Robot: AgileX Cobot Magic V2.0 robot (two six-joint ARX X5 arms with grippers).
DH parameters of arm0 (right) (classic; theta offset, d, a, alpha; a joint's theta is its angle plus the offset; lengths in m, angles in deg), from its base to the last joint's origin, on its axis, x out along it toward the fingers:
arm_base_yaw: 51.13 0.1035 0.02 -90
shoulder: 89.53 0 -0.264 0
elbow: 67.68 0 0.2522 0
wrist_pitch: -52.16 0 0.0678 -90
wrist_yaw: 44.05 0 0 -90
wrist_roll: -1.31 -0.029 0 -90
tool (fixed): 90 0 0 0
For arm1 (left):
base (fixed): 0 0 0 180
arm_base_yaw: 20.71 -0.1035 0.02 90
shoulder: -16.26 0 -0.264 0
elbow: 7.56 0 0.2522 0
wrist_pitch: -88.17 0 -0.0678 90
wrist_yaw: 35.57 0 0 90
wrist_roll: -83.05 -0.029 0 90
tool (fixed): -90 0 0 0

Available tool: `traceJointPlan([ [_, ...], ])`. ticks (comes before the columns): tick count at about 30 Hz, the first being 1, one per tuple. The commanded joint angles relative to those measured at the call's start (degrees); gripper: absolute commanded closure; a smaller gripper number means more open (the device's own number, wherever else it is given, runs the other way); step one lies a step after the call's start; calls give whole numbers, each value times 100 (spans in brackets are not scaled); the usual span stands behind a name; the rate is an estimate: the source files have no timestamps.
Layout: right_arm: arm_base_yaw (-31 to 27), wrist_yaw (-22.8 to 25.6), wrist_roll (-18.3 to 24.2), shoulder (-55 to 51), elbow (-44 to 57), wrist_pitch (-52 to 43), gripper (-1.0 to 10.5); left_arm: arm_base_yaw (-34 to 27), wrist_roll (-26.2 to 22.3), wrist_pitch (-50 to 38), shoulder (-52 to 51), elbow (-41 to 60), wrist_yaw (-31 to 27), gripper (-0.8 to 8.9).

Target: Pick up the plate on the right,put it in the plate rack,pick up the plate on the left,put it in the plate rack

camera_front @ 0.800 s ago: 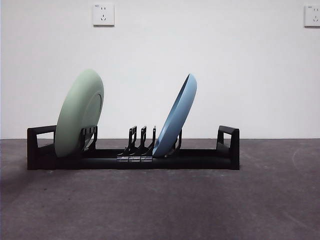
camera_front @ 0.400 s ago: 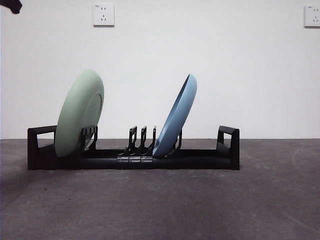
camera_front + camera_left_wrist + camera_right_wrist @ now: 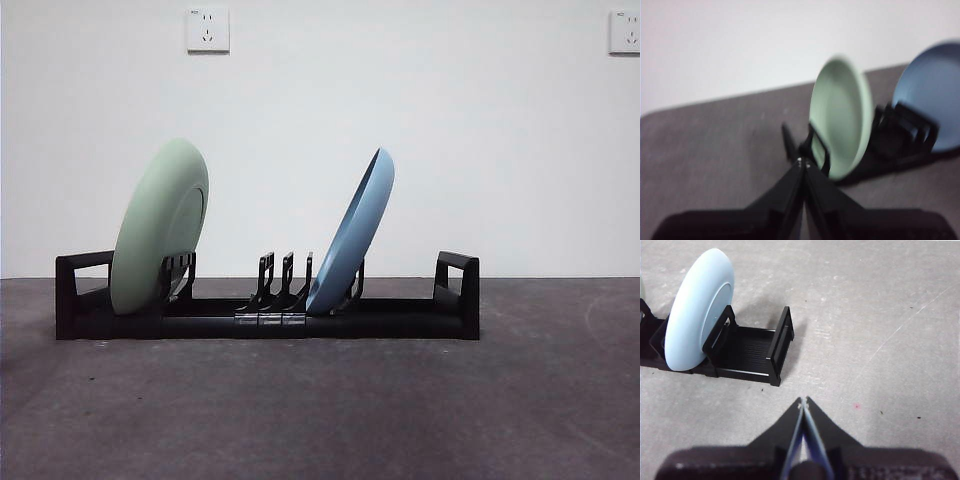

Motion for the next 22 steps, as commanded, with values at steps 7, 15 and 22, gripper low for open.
traceJointPlan([
  [7, 4, 17, -55, -7, 57, -35, 945, -625, 280, -109, -979, 1292, 42, 817],
  [15, 4, 17, -55, -7, 57, -33, 945, -669, 278, -33, -979, 1364, 42, 817],
  [22, 4, 15, -55, -7, 57, -33, 945, -669, 278, -33, -979, 1364, 42, 817],
])
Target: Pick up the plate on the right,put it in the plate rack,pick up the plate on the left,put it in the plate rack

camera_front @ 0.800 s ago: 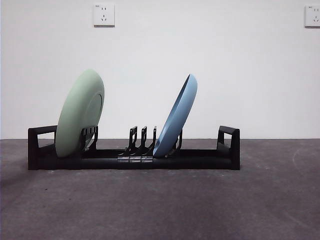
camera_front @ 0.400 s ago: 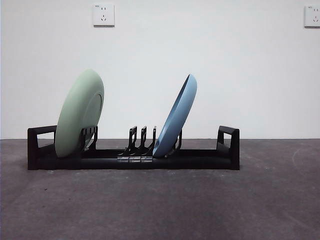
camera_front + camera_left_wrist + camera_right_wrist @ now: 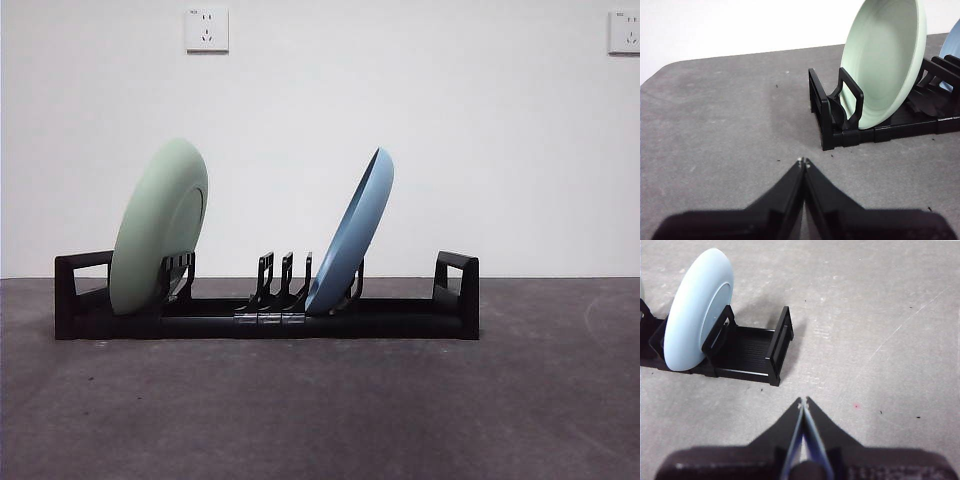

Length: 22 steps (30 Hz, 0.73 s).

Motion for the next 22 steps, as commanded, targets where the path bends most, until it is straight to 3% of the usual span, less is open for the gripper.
traceJointPlan([
  [1, 4, 15, -52, -9, 57, -35, 945, -24, 55, 4, -17, 76, 9, 817],
  [8, 20, 7, 13, -28, 57, -11, 945, -24, 55, 4, -17, 76, 9, 817],
  [10, -20, 192, 35, -282, 57, 72, 945, -24, 55, 4, -17, 79, 9, 817],
  [12, -79, 404, 549, -673, 68, 39, 945, -24, 55, 2, -17, 79, 9, 817],
  [14, -210, 413, 796, -1158, 212, -232, 945, -24, 55, 2, -17, 76, 9, 817],
  [19, -627, 122, 820, -2704, 1895, -2070, 945, -24, 55, 2, -17, 79, 9, 817],
  [22, -636, 125, 745, -3241, 2763, -2216, 945, -24, 55, 2, -17, 79, 9, 817],
])
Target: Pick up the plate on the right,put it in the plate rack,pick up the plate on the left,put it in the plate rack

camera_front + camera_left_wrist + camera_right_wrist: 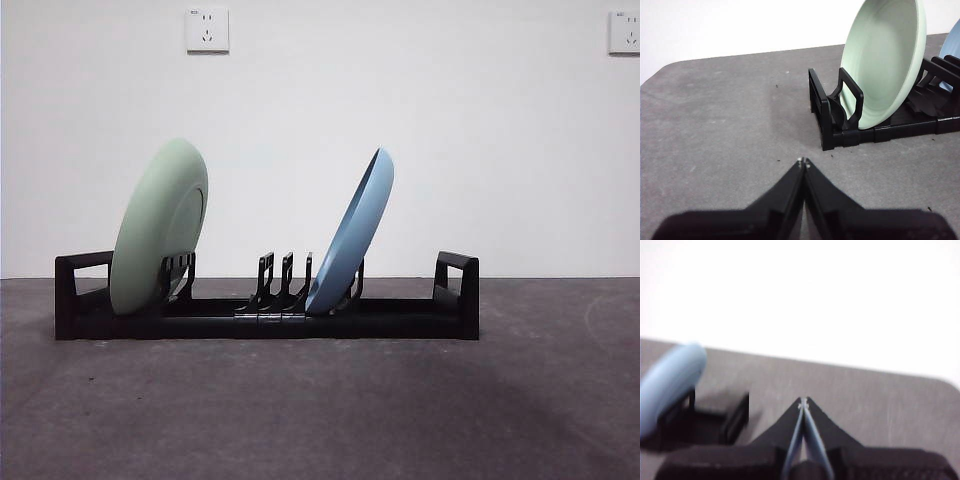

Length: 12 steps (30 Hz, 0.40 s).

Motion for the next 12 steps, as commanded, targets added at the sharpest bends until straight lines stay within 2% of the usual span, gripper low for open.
traceJointPlan([
  [1, 0, -4, -87, -271, 629, -74, 945, -24, 55, 2, -17, 79, 9, 817],
  [6, 0, 7, -404, -533, 1379, -131, 945, -24, 55, 2, -17, 76, 9, 817],
  [12, 0, 7, -625, -748, 1823, -144, 945, -24, 55, 2, -17, 76, 9, 817],
])
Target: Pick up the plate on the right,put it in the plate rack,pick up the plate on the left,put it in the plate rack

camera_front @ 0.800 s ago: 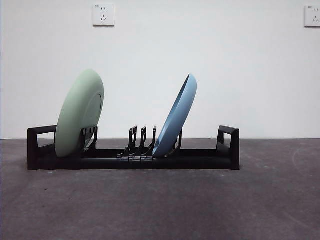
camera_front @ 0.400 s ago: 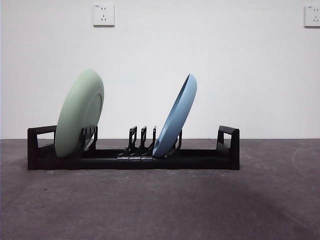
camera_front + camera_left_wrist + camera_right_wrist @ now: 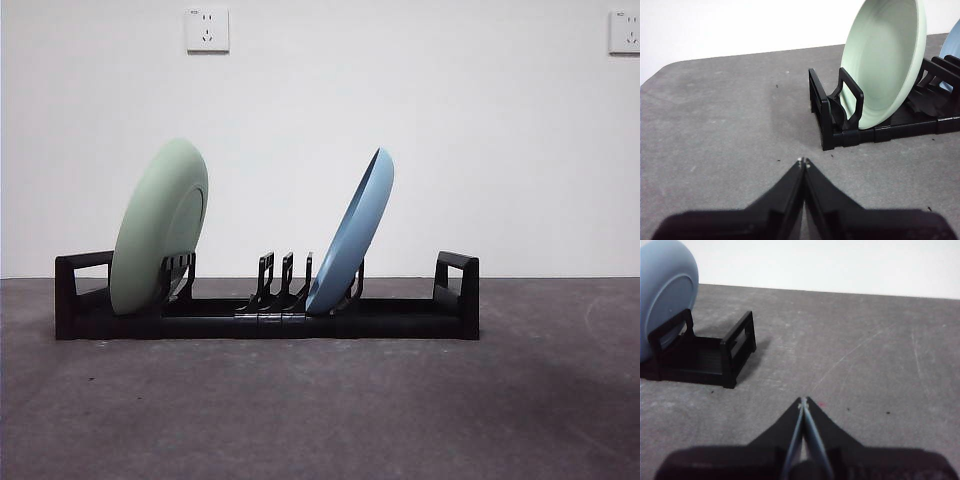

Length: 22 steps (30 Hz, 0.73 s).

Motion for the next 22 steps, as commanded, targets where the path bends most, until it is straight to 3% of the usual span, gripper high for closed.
traceJointPlan([
  [1, 0, 9, -208, -105, 184, -66, 945, -22, 55, 2, -17, 76, 9, 817],
  [8, 4, 2, -695, -201, 289, 83, 945, -22, 55, 0, -17, 76, 7, 817],
  [22, 4, 17, -688, -192, 289, 83, 945, -22, 55, 0, -17, 76, 7, 817],
])
